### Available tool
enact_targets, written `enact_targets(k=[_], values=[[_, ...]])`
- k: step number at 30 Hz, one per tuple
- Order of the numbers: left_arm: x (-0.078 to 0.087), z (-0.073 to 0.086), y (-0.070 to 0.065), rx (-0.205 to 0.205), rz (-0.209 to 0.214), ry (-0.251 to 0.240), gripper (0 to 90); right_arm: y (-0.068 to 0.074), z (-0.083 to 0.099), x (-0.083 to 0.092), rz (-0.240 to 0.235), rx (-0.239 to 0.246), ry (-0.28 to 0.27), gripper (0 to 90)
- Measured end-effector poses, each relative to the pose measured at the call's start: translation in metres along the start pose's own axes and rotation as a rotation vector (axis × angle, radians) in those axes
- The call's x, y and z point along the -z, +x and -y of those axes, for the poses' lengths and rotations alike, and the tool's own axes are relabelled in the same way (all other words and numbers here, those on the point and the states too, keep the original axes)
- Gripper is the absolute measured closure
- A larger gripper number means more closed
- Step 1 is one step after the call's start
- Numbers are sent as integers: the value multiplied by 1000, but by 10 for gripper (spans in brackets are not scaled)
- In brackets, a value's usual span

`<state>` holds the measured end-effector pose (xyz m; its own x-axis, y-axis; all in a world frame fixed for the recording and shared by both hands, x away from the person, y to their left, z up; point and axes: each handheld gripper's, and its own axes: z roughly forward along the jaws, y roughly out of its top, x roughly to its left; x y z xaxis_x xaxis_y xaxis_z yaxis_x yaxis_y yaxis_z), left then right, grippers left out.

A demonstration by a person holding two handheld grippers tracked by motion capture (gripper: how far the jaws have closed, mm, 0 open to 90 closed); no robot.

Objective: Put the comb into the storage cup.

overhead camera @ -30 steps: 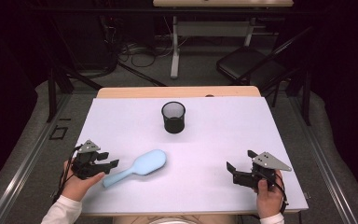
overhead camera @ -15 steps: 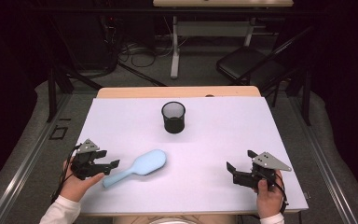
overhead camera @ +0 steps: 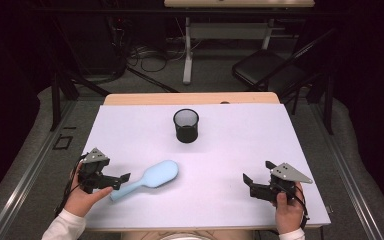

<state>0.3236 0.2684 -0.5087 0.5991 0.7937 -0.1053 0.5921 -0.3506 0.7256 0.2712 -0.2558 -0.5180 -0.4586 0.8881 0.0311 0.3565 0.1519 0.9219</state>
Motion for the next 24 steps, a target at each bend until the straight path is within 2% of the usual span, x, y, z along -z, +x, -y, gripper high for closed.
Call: enact_targets(k=[1,3,8,15,21,24], values=[[0,0,0,14,2,-4,4,0,0,0,-1,1,4,84],[0,0,-1,13,4,1,5,0,0,0,0,0,-1,84],[2,-2,-3,-9,17,12,4,0,0,0,2,4,5,85],[5,-6,-7,-37,6,13,4,0,0,-1,2,5,10,85],[6,-9,-10,-53,19,10,4,1,0,-1,0,5,11,86],[6,-10,-12,-69,26,23,4,0,0,-1,1,3,12,86]])
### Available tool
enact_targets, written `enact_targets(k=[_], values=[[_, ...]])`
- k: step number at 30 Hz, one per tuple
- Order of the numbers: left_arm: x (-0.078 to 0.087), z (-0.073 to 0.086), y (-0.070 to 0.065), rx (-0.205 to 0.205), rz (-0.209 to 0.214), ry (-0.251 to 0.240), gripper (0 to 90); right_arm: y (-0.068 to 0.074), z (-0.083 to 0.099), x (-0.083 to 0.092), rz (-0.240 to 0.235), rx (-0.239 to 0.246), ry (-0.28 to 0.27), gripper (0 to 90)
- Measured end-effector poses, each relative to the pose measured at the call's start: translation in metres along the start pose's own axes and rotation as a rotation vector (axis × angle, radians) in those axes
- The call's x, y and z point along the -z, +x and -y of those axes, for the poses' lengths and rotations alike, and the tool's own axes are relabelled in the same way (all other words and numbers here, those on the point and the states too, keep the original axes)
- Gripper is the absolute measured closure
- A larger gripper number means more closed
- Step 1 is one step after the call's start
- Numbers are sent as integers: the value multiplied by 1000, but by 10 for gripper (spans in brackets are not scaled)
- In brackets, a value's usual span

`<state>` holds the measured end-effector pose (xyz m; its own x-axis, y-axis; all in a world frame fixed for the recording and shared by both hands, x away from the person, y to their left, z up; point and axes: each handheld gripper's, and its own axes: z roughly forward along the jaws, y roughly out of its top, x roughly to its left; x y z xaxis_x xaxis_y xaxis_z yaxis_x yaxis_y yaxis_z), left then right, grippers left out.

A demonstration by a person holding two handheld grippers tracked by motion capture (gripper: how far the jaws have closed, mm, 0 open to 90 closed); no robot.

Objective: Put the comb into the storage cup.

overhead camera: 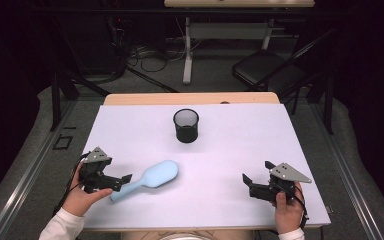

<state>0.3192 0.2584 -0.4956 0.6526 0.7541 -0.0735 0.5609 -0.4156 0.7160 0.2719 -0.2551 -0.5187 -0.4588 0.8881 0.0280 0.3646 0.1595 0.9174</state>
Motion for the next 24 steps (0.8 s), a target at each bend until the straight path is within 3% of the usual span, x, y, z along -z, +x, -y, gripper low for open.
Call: enact_targets(k=[5,24], values=[[0,-3,-4,-42,0,14,5,0,0,0,-1,-3,0,86],[-10,-15,-9,-101,10,90,5,0,0,-2,0,-10,2,86]])
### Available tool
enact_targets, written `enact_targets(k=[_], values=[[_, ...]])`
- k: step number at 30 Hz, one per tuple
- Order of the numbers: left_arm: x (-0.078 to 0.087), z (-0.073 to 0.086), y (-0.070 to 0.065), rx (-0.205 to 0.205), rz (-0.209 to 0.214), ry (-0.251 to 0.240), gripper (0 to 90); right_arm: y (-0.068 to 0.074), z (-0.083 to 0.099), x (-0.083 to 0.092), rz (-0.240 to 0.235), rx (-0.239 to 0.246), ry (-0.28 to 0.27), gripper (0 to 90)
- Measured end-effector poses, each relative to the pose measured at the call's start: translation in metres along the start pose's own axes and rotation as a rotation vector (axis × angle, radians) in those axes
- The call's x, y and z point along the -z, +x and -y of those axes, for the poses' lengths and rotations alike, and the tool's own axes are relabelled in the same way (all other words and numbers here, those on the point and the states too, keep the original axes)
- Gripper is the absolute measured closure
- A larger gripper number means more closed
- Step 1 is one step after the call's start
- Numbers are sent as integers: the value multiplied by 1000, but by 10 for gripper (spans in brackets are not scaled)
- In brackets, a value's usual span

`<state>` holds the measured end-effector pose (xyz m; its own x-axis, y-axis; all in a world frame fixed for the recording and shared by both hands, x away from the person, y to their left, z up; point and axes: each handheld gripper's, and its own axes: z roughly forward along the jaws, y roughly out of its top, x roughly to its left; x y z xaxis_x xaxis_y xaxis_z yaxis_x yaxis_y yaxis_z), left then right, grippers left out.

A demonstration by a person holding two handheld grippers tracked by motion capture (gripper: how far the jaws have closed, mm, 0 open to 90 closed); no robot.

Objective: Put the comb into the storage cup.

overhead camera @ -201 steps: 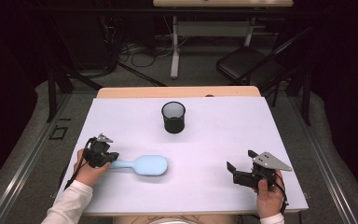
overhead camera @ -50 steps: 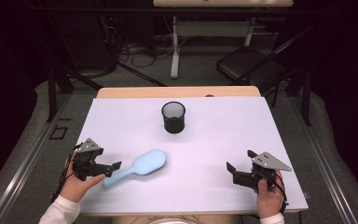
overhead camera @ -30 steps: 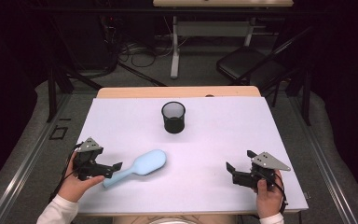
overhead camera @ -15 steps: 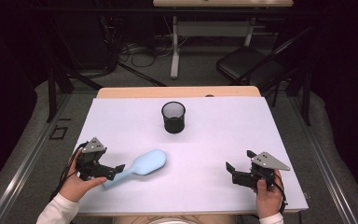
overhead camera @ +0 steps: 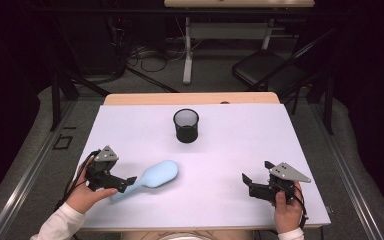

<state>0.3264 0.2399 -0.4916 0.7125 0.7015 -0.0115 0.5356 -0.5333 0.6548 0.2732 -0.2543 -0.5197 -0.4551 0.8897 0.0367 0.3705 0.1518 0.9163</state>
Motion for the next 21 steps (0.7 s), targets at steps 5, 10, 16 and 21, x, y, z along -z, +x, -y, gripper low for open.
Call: enact_targets(k=[5,10,16,21], values=[[-5,-5,-2,-15,4,26,5,0,0,0,0,-1,1,86],[-8,-9,-3,-27,14,52,5,0,0,0,0,0,2,86],[-11,-14,-3,-44,14,80,6,-1,0,0,2,-1,1,86],[-15,-15,-5,-58,17,112,6,-1,0,0,2,-1,1,86]])
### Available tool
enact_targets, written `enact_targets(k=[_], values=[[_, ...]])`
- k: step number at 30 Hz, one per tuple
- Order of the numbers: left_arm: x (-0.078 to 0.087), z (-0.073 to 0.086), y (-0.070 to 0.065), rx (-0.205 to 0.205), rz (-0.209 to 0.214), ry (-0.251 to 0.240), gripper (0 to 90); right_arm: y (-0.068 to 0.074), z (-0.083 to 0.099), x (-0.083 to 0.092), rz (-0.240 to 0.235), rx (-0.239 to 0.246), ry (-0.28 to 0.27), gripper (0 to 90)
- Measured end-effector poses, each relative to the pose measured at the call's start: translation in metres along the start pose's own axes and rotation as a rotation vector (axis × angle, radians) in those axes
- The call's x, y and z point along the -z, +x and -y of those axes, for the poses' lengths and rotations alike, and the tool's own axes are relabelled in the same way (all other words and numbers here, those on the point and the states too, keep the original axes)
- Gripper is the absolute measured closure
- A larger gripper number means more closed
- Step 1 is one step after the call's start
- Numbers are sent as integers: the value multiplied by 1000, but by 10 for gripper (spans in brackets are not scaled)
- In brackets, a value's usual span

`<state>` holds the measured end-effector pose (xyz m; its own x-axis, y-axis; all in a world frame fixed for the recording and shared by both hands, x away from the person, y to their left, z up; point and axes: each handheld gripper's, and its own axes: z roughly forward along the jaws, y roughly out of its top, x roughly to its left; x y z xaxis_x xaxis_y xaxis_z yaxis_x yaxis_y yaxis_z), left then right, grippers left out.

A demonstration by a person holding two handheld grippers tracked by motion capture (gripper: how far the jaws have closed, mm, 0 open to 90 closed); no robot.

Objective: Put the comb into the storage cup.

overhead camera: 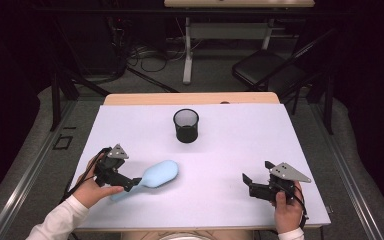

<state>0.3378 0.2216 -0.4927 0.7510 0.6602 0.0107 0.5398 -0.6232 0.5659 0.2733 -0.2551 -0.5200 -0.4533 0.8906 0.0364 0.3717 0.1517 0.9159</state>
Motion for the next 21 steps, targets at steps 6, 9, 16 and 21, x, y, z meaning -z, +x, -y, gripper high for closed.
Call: enact_targets(k=[6,9,16,21], values=[[-4,-1,-2,-18,2,28,6,0,0,0,0,0,-1,86],[-5,-2,-3,-23,6,34,6,0,0,0,0,0,1,86],[-7,-4,-3,-24,11,46,16,0,0,0,0,1,-1,86],[-8,-5,-3,-23,18,60,16,0,0,-1,-1,2,-1,86]])
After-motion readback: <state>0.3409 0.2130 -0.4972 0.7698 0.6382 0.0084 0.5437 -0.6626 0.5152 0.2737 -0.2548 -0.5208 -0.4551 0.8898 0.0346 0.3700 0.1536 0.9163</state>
